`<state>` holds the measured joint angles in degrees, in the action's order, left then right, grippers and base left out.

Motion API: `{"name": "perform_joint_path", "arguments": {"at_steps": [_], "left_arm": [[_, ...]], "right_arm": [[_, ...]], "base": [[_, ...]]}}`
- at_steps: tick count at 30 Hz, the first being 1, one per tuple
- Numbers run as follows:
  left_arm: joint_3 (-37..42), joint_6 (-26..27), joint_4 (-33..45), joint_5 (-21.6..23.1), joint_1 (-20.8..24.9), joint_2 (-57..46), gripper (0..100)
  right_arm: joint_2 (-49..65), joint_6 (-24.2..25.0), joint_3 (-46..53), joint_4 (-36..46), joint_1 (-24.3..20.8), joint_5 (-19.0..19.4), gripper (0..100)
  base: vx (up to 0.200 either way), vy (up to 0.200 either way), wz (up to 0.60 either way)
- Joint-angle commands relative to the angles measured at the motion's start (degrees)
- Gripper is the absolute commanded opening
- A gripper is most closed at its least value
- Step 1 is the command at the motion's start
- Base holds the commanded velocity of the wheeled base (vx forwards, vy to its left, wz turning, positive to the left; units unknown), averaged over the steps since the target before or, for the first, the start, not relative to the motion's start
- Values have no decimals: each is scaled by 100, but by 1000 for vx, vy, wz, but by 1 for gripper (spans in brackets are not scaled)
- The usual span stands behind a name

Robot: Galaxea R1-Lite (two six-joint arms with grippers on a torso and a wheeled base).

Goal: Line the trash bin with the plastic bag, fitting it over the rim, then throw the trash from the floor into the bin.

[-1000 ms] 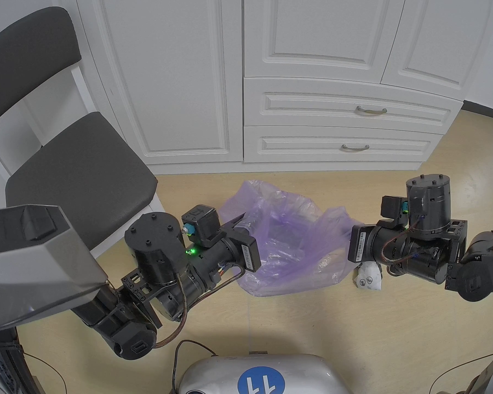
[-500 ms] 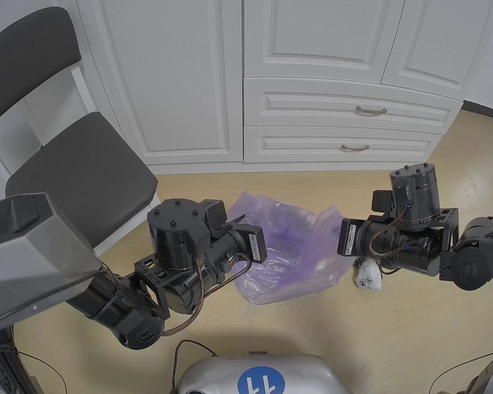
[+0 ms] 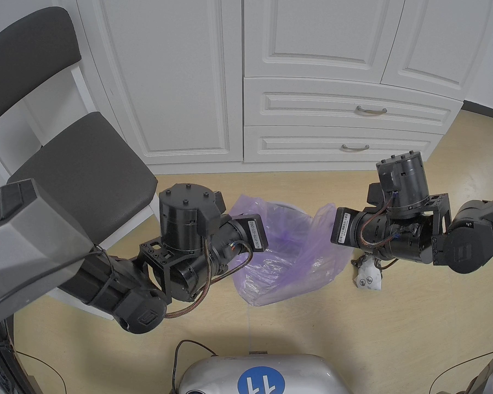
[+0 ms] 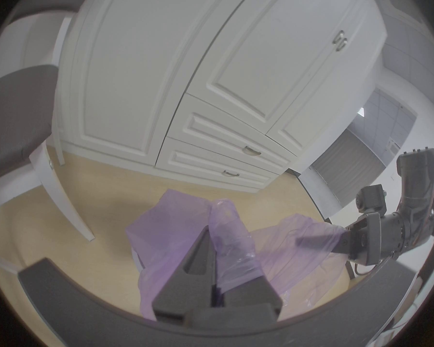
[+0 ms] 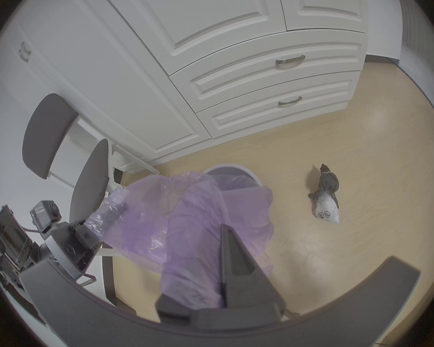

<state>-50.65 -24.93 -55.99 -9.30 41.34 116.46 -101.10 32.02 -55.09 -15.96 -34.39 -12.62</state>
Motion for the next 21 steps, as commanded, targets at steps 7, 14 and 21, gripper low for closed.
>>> {"name": "perform_joint_path", "arguments": {"at_steps": [7,14,21], "left_arm": [[-384,-223,203,7,-275,132,0],[-692,-276,176,16,-645,545,0],[-911,-583,150,25,-671,888,0]], "right_arm": [[-490,129,-292,49,161,5,0],[-815,313,-494,23,310,-4,0],[-1167,410,-679,23,363,14,0]], "base": [[0,0,0],[0,0,0],[0,0,0]]}}
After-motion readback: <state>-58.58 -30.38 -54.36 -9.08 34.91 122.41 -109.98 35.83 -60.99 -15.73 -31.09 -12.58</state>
